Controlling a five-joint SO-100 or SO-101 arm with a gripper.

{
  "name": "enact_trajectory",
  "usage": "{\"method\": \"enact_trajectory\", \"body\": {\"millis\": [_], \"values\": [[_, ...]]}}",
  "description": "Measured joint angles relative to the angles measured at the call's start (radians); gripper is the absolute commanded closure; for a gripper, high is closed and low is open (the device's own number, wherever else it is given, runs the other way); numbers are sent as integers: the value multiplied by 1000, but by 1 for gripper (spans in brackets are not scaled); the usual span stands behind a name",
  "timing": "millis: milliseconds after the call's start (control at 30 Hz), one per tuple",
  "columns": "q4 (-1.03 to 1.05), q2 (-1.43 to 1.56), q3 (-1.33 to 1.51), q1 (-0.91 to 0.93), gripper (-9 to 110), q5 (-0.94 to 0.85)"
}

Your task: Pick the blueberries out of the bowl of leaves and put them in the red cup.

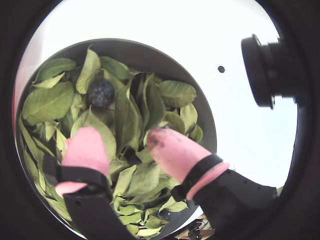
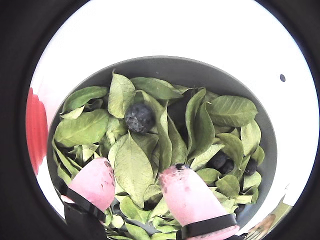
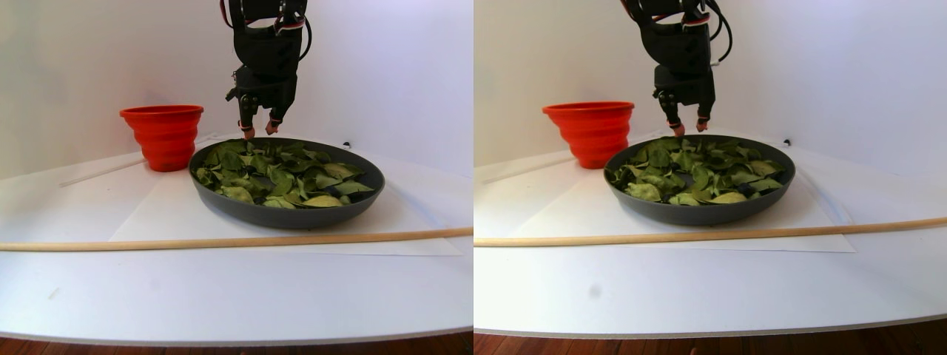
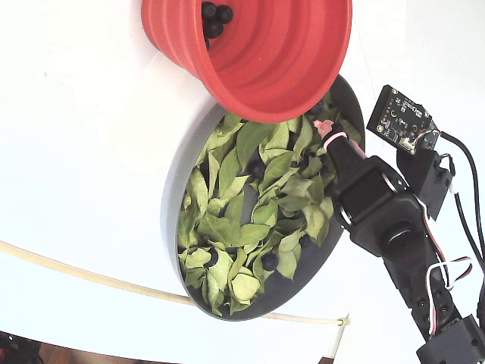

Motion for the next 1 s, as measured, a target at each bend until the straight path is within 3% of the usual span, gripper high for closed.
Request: {"method": "enact_trajectory", "body": {"millis": [1000], "values": [[-35, -150, -121, -12, 83, 54]]}}
